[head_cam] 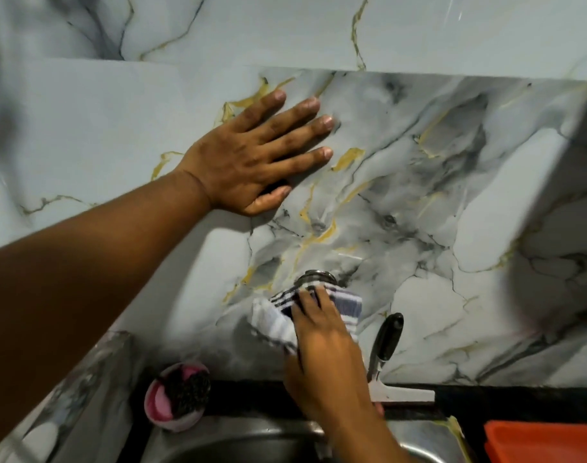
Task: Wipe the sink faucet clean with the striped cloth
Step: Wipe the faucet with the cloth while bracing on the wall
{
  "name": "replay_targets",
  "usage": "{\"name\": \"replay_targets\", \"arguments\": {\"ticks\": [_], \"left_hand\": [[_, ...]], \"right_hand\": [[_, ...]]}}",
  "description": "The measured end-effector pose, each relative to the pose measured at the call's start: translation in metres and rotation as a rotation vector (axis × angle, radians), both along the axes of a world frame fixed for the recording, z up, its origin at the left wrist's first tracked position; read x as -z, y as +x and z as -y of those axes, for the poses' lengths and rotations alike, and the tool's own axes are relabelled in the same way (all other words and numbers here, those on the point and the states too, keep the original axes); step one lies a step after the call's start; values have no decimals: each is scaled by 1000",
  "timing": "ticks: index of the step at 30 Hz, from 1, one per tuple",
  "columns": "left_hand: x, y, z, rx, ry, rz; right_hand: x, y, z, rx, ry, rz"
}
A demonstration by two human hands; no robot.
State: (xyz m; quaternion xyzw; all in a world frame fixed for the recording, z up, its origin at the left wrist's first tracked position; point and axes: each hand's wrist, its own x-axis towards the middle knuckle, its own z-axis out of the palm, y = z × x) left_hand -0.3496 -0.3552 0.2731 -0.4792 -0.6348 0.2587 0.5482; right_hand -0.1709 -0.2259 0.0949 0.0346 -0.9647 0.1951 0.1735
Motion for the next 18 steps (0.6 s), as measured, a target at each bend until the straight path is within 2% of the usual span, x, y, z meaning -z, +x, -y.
{"name": "replay_targets", "arguments": {"ticks": [2, 3, 4, 6, 8, 9, 12, 18], "left_hand": [[0, 0, 0, -7, 3, 0], [0, 0, 0, -8, 3, -3], [-1, 0, 0, -6, 4, -8], [-2, 0, 0, 0, 3, -15], [-1, 0, 0, -6, 5, -18], [-1, 0, 0, -11, 3, -21], [-3, -1, 0, -15, -5, -34], [1, -1, -1, -24, -4, -33]], "right_hand": [[13, 38, 0, 18, -178, 17], [13, 50, -1, 58, -351, 65], [12, 54, -4, 101, -575, 95], [13, 40, -19, 197, -1159, 196], [13, 22, -40, 113, -1652, 466], [13, 12, -46, 65, -1810, 590], [24, -5, -45, -11, -2053, 745], [48, 14, -39, -189, -2191, 711]]}}
